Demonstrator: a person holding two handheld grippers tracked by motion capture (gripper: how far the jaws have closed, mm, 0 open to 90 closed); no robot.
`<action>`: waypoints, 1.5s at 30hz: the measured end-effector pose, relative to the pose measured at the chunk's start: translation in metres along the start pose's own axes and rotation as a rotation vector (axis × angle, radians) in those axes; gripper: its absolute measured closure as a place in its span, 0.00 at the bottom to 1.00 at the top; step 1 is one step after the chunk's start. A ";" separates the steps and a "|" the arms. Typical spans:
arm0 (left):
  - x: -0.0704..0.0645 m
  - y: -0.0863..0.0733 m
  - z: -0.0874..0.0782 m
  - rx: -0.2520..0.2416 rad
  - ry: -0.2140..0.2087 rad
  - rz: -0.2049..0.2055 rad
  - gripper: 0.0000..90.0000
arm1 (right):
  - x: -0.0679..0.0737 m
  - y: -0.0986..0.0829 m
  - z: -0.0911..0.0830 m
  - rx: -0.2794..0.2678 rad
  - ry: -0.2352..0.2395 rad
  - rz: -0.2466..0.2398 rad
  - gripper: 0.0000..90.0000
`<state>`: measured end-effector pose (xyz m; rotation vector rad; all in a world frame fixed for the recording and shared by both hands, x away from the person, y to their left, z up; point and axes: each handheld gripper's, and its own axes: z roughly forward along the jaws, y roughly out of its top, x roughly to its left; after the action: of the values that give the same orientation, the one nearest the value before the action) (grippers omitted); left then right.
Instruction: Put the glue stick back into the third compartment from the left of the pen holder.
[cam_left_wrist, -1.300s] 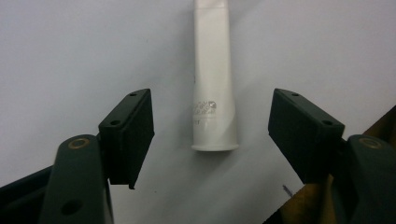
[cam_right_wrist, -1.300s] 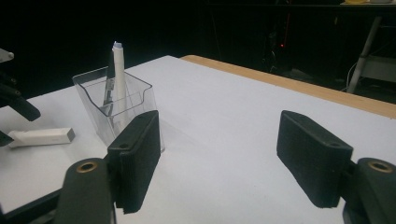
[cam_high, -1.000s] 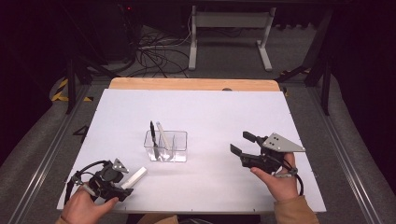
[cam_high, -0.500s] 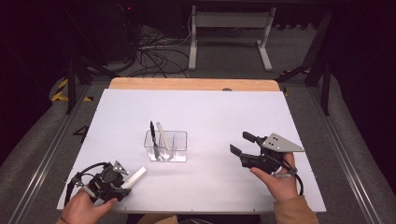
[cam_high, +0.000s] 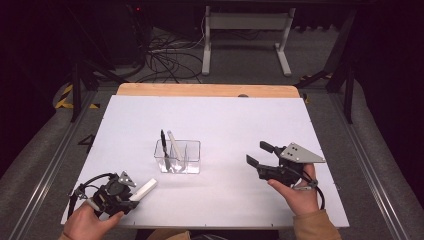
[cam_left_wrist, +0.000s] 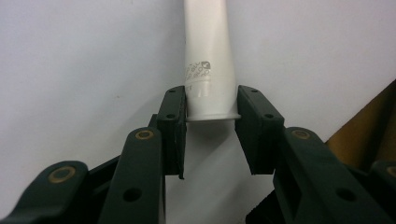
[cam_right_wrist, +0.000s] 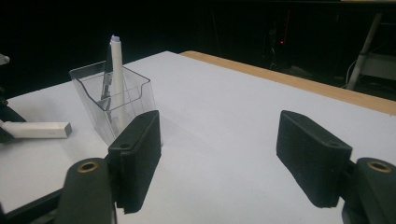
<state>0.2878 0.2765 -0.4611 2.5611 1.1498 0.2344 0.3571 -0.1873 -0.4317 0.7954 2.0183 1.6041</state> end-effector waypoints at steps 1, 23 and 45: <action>0.000 0.000 0.000 0.000 0.000 0.000 0.72 | 0.000 0.000 0.000 0.000 0.000 0.000 0.35; -0.002 0.001 -0.032 -0.145 0.020 0.024 0.73 | 0.000 -0.001 0.001 0.005 -0.004 -0.001 0.36; 0.007 0.018 -0.093 -0.348 -0.062 0.086 0.72 | -0.001 -0.001 0.000 0.006 -0.011 0.001 0.36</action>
<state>0.2795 0.2910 -0.3680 2.2938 0.8888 0.3412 0.3577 -0.1886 -0.4327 0.8056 2.0170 1.5916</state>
